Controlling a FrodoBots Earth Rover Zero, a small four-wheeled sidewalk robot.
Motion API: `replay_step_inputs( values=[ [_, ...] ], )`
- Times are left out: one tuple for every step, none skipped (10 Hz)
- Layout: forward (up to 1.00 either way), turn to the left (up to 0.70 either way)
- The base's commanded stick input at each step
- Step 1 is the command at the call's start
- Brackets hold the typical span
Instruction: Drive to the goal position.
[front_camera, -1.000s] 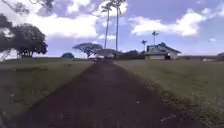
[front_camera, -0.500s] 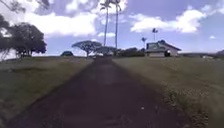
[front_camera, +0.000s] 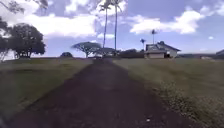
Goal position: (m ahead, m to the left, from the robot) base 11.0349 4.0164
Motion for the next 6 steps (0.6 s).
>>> replay_step_inputs(
  values=[
    [0.50, 0.00],
    [0.50, 0.00],
    [0.50, 0.00],
    [0.50, 0.00],
    [0.50, 0.00],
    [0.50, 0.00]
  ],
)
